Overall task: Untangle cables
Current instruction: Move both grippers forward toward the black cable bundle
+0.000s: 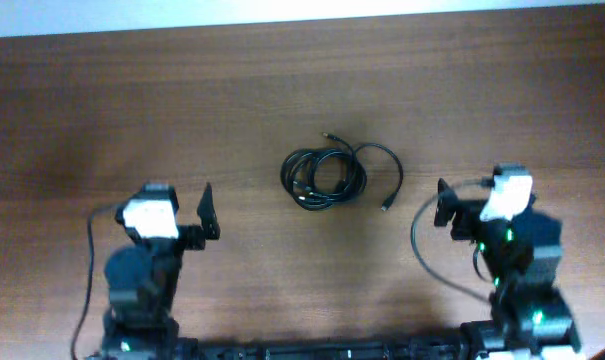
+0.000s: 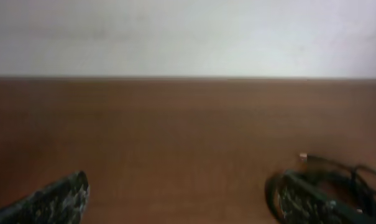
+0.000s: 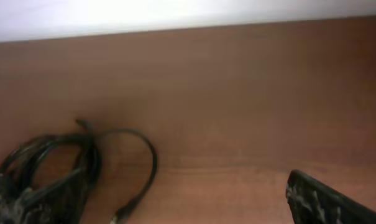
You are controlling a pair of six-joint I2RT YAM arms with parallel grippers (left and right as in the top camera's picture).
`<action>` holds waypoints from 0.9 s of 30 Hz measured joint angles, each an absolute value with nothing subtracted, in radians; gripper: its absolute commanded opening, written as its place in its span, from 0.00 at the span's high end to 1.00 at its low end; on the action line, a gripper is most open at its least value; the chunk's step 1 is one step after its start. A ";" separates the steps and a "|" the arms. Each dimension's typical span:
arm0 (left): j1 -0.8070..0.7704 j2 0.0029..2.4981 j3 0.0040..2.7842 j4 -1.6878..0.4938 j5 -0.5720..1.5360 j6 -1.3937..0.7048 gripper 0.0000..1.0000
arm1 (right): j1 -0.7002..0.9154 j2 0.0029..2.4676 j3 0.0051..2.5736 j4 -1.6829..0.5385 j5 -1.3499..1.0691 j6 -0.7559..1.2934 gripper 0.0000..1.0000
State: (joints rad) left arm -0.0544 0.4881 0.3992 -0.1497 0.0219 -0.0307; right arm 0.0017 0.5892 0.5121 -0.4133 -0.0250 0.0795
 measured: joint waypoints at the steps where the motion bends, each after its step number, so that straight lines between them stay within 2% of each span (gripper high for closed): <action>1: -0.054 0.579 0.484 -0.205 0.022 -0.031 0.01 | 0.002 0.694 0.595 -0.473 -0.027 0.080 0.02; 4: -0.054 0.787 0.697 -0.333 0.022 -0.030 0.01 | 0.002 0.933 0.799 -0.635 -0.030 0.079 0.02; 7: -0.054 1.028 0.966 -0.527 0.022 -0.031 0.01 | 0.002 1.096 0.913 -0.677 -0.042 0.079 0.02; 12: -0.054 1.137 1.023 -0.606 0.022 -0.030 0.01 | 0.002 1.145 0.916 -0.699 -0.045 0.080 0.02; 19: -0.054 1.204 1.025 -0.489 0.070 -0.031 0.01 | 0.002 1.145 0.917 -0.694 -0.069 0.080 0.02; 21: -0.057 1.258 1.025 -0.425 0.105 -0.035 0.06 | 0.002 1.145 0.918 -0.693 -0.081 0.079 0.02; 25: -0.110 1.364 1.026 -0.297 0.149 -0.054 0.01 | 0.002 1.142 0.920 -0.725 -0.107 0.080 0.02; 27: -0.160 1.415 1.027 -0.291 0.159 -0.056 0.02 | 0.002 1.136 0.920 -0.701 -0.114 0.079 0.02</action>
State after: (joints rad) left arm -0.1600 1.4155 1.0267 -0.2909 0.1589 -0.0563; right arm 0.0017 1.1362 0.9203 -0.7010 -0.1143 0.0792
